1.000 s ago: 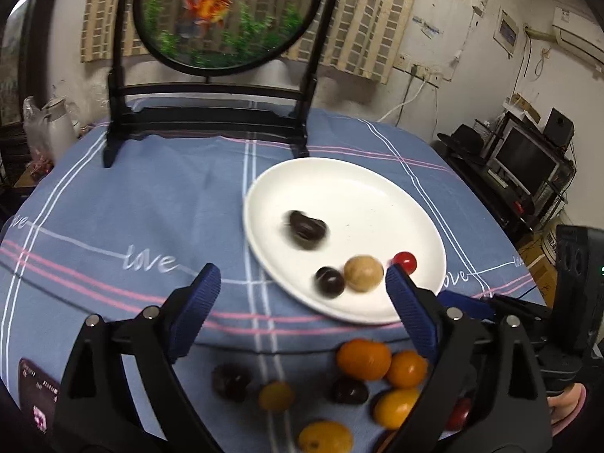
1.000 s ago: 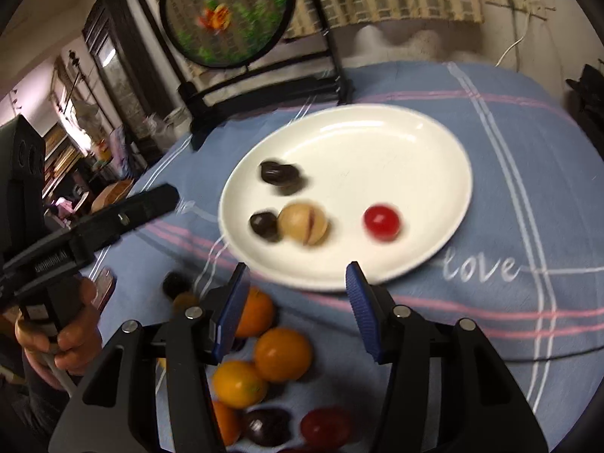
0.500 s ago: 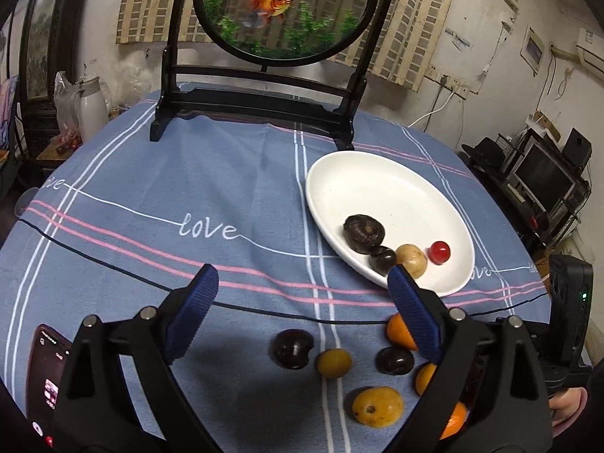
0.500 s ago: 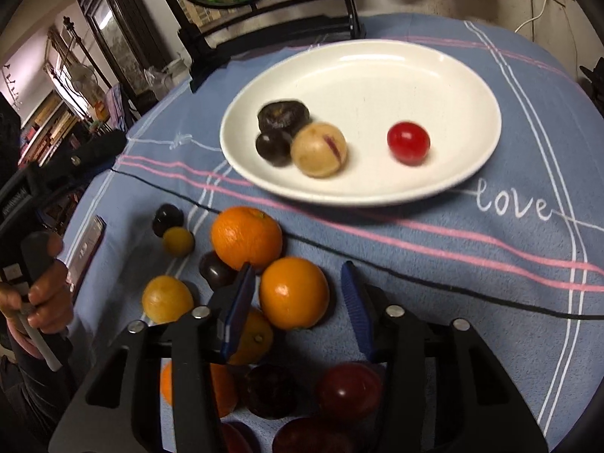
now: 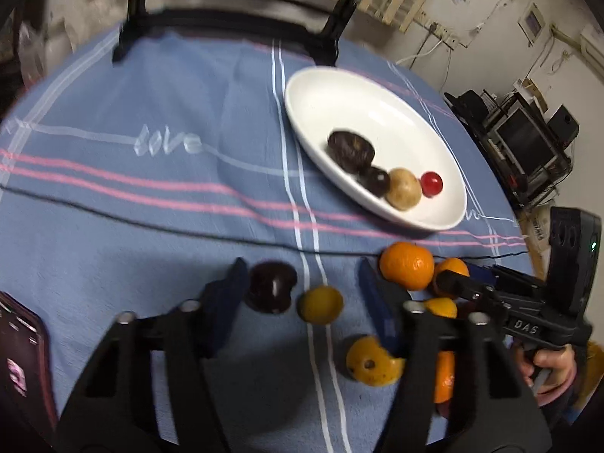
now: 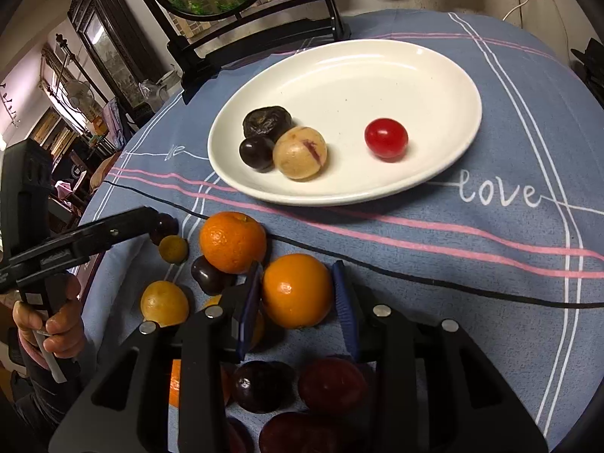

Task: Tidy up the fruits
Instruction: 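Grasp a dark plum with the left tool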

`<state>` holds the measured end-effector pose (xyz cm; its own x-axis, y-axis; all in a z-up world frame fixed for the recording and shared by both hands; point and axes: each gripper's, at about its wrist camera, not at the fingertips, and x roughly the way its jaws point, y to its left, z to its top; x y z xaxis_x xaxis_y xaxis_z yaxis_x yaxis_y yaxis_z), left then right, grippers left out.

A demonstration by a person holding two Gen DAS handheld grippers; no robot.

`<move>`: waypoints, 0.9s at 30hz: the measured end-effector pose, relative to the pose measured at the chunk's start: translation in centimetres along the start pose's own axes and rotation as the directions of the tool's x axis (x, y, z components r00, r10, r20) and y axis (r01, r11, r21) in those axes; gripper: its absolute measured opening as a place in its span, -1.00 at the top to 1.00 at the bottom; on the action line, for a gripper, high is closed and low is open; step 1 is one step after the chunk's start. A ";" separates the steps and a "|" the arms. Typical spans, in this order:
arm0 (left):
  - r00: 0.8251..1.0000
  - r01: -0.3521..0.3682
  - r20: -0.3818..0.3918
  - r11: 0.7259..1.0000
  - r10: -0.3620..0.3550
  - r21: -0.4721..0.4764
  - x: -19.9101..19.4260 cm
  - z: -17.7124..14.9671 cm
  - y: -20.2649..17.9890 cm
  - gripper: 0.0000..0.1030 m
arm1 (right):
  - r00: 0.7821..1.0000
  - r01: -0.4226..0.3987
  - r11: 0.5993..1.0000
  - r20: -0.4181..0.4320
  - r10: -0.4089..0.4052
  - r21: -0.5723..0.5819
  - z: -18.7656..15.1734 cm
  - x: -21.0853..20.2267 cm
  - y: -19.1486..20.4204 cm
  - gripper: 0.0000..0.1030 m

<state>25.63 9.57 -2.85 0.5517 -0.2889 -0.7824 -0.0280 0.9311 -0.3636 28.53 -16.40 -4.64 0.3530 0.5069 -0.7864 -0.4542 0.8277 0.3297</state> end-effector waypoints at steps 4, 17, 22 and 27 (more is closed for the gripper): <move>0.999 0.035 -0.014 0.997 -0.036 -0.076 -0.1 0.0 1.3 -0.06 | 1.000 0.003 1.000 -0.002 -0.003 -0.005 -0.1 0.0 0.1 0.26; 0.998 -0.002 -0.068 0.999 -0.002 -0.054 1.2 -0.4 1.3 0.04 | 1.000 0.006 1.000 -0.004 -0.007 -0.008 -0.2 0.1 0.3 0.26; 0.996 0.030 -0.082 0.997 -0.036 -0.076 0.9 -0.3 1.7 0.45 | 1.000 0.008 1.000 -0.005 -0.008 -0.007 -0.1 0.2 0.3 0.26; 0.996 0.035 -0.084 0.995 -0.043 -0.090 1.1 -0.3 1.7 0.45 | 1.000 0.010 1.000 -0.004 -0.010 -0.008 -0.1 0.1 0.3 0.27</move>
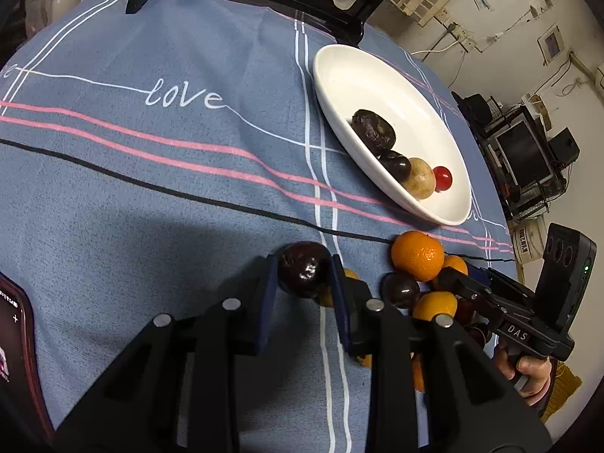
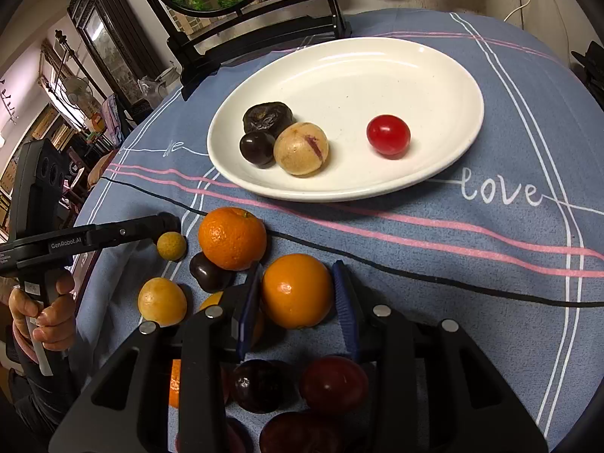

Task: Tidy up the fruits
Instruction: 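Grasp a dark plum with the left tool, then place the plum on the plate with the left tool while the right tool places an orange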

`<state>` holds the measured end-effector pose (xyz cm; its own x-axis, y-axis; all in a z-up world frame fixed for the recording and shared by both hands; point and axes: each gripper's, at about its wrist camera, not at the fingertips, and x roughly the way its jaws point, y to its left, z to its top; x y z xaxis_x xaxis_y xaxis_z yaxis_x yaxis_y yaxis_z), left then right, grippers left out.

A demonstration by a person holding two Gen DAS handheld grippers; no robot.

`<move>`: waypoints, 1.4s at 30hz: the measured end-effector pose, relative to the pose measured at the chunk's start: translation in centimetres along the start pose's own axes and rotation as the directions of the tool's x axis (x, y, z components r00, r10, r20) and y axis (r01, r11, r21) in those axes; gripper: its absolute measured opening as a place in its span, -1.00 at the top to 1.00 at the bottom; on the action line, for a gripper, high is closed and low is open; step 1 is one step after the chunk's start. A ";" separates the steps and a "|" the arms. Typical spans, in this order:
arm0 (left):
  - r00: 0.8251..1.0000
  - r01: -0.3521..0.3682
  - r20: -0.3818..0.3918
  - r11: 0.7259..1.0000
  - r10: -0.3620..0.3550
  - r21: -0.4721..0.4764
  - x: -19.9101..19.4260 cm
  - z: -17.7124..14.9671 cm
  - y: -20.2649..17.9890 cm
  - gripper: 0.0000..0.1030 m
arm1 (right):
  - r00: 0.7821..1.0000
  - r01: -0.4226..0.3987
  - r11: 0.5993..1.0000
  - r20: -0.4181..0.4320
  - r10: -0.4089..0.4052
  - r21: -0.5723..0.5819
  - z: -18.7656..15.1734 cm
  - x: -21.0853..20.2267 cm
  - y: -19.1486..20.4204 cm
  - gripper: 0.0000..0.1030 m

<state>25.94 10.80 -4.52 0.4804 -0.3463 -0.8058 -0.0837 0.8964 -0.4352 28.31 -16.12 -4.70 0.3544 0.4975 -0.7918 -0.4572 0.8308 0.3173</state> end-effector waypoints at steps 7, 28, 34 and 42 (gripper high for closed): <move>0.996 -0.074 0.048 0.997 0.072 0.038 0.5 -0.2 -1.0 0.30 | 1.000 0.003 1.000 0.000 -0.003 -0.002 0.0 0.1 0.1 0.26; 0.998 0.064 0.030 0.998 -0.064 -0.016 0.3 -1.6 -1.9 0.41 | 0.998 -0.026 1.000 0.058 0.026 0.009 0.5 -1.9 0.1 0.26; 0.995 0.085 0.046 0.996 -0.084 -0.026 0.2 -1.7 -2.1 0.41 | 0.997 -0.028 0.999 0.077 0.027 0.017 0.5 -2.2 -0.2 0.26; 0.987 0.083 0.139 0.996 -0.085 0.018 -1.3 -0.3 -4.0 0.41 | 0.982 -0.037 0.999 0.184 0.034 0.013 1.4 -3.5 -0.4 0.26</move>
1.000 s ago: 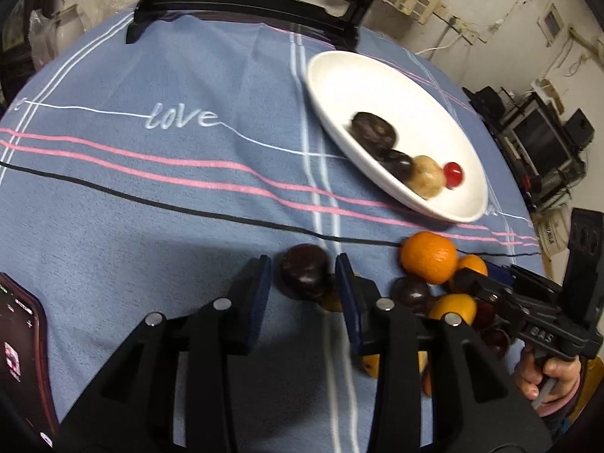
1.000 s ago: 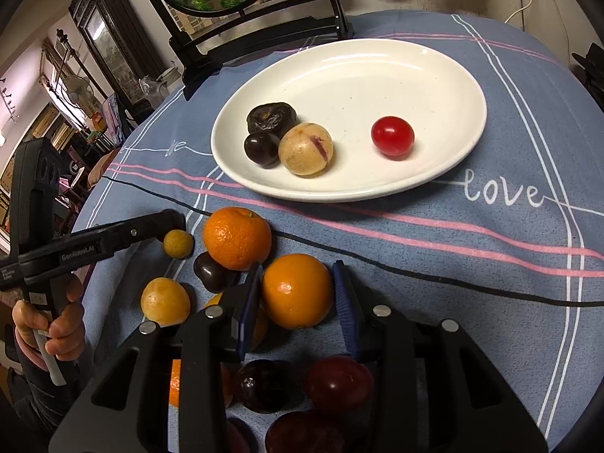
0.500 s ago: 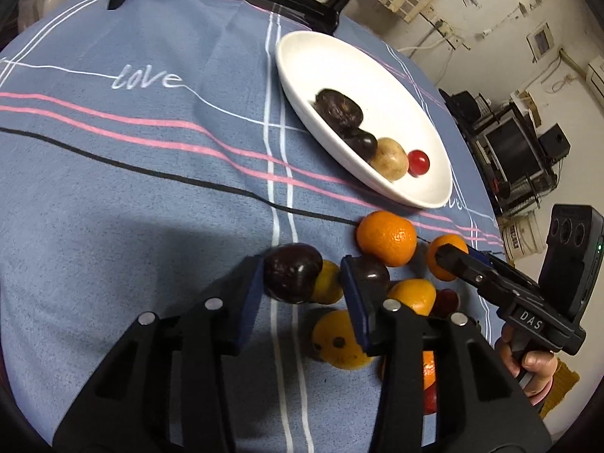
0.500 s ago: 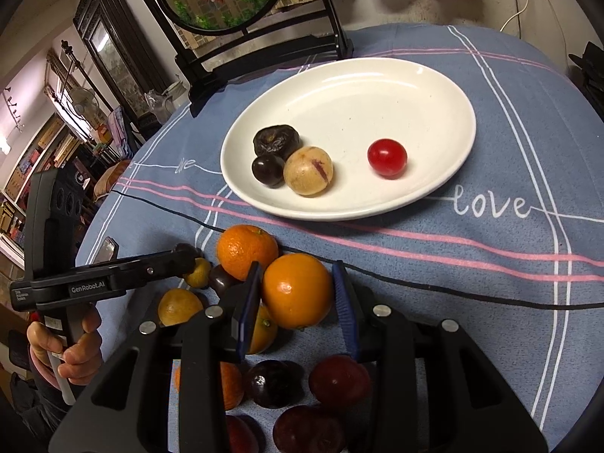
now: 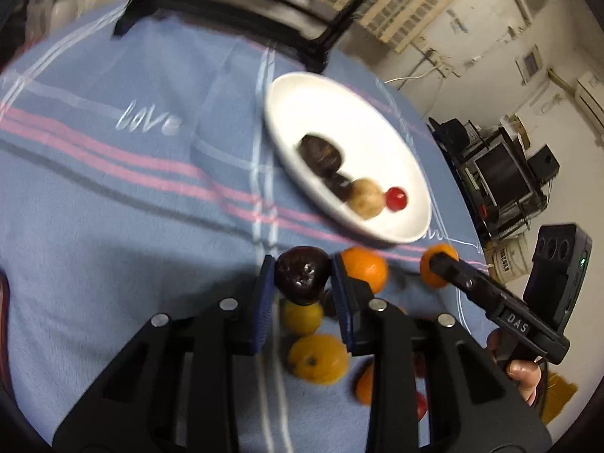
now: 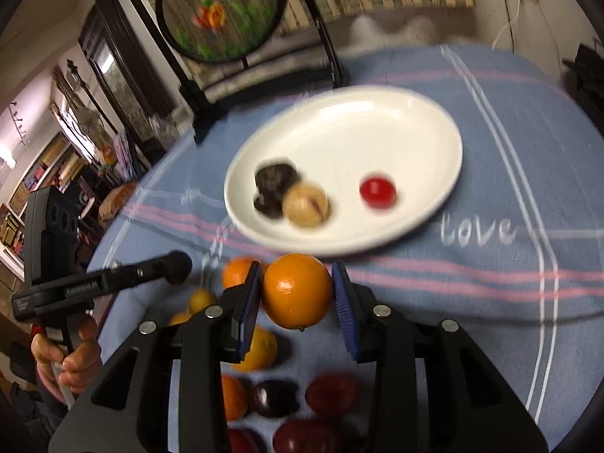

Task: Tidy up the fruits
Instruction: 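Place the plum on the plate with the left tool while the right tool places an orange, then grasp the yellow fruit with the left tool while the right tool grasps a yellow-orange fruit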

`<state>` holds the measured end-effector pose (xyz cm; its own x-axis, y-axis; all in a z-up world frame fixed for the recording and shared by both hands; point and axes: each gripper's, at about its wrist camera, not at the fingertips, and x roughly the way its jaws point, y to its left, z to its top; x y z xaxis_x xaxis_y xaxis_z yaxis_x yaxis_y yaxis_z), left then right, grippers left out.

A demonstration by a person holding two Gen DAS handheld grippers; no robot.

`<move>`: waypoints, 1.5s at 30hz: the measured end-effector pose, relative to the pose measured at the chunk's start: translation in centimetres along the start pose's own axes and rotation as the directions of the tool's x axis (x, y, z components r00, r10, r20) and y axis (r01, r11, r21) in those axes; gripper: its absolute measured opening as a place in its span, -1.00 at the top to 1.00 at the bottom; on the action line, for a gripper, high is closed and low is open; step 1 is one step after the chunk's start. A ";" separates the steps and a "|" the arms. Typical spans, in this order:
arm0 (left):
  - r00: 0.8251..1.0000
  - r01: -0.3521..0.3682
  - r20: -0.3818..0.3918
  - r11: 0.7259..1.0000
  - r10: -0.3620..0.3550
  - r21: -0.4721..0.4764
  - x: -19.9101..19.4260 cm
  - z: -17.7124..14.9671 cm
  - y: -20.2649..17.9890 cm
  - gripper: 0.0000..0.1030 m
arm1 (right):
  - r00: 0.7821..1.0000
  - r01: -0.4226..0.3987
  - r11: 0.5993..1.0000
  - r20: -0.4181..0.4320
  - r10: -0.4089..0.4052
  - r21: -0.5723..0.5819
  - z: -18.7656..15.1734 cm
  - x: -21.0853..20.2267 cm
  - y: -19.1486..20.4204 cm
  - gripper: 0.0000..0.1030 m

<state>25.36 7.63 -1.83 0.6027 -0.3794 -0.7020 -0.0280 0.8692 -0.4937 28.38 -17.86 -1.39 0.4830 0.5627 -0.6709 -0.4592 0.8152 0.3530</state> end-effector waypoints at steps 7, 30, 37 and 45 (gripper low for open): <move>0.987 -0.105 0.139 0.976 0.078 0.192 2.5 3.7 -6.5 0.41 | 0.991 0.084 0.996 0.098 -0.087 0.041 3.1 1.6 -2.2 0.26; 0.936 -0.270 0.251 0.961 0.247 0.061 -4.0 -0.6 -1.0 -0.93 | 0.992 -0.002 0.986 -0.127 -0.020 -0.166 -2.1 1.2 3.7 -0.20; 0.922 -0.323 0.266 0.937 0.281 0.132 -4.5 -2.4 -2.0 -0.93 | 0.982 -0.004 0.985 -0.187 -0.029 -0.172 -3.3 2.2 3.7 -0.20; 0.924 -0.328 0.262 0.929 0.278 0.173 -4.7 -3.0 -2.6 -0.93 | 0.976 -0.032 0.988 -0.219 -0.001 -0.151 -3.9 3.1 3.5 -0.08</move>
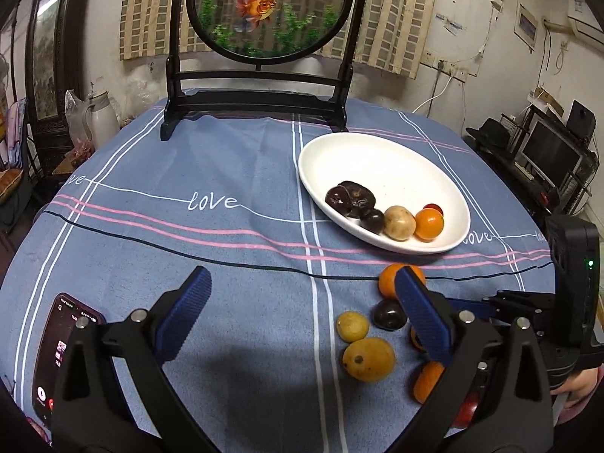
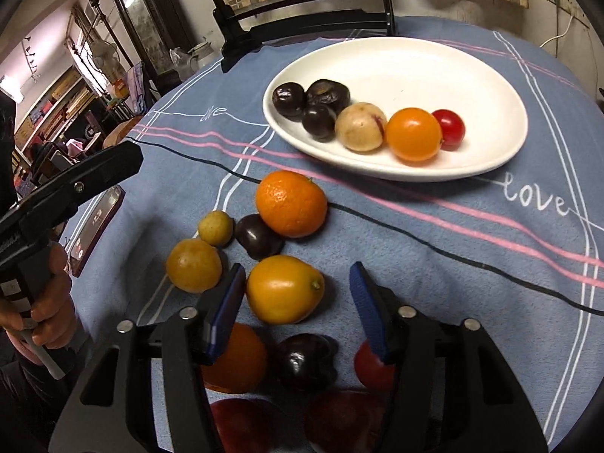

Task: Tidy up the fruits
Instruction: 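Grasp the yellow fruit with the left tool while the right tool grasps a yellow-orange fruit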

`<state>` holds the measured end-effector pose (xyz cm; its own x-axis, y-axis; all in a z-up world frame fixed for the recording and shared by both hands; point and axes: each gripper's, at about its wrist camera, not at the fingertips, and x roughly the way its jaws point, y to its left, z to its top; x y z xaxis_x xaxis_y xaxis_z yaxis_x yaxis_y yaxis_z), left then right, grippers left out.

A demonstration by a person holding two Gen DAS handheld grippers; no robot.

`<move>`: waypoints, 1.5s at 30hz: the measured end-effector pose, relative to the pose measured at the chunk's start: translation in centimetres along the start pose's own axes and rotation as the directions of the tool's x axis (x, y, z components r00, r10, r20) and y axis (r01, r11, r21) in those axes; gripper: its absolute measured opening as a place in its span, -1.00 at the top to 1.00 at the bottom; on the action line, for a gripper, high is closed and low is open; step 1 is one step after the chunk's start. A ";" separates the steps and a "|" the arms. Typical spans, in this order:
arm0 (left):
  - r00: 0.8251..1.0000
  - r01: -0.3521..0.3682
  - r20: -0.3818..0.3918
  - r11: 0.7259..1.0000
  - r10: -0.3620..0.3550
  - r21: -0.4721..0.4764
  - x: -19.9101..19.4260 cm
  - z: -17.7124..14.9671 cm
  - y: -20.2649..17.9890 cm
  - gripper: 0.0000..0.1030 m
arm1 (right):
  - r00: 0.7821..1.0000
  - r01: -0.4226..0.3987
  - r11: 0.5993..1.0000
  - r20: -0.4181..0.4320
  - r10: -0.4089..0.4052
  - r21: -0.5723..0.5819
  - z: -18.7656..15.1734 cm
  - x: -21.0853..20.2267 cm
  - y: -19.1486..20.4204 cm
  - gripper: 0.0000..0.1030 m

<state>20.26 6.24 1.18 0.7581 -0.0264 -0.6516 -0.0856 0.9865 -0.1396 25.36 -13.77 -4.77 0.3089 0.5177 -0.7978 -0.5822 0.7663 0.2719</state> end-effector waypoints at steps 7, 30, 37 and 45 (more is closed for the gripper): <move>1.000 -0.008 0.004 1.000 0.008 0.005 -0.2 -0.2 0.0 -0.93 | 1.000 -0.010 0.999 -0.003 0.010 -0.030 -0.1 0.2 0.8 0.14; 0.951 0.197 -0.252 0.979 -0.177 0.057 2.6 -3.2 -2.1 -0.38 | 0.990 -0.010 0.991 0.143 -0.009 0.134 -0.4 -3.3 -2.5 0.21; 0.934 0.217 -0.298 0.975 -0.196 0.038 3.5 -3.9 -2.4 -0.13 | 0.991 -0.009 0.991 0.137 -0.010 0.133 -0.4 -3.3 -2.4 0.21; 0.920 0.228 -0.331 0.973 -0.209 0.019 4.5 -4.3 -2.5 0.05 | 0.990 -0.014 0.992 0.140 -0.004 0.127 -0.4 -3.3 -2.3 0.21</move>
<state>21.05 2.94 -4.61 0.5020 -0.2840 -0.8169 0.1018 0.9574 -0.2703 25.36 -17.39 -2.96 0.4131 0.5631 -0.7157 -0.4861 0.8010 0.3495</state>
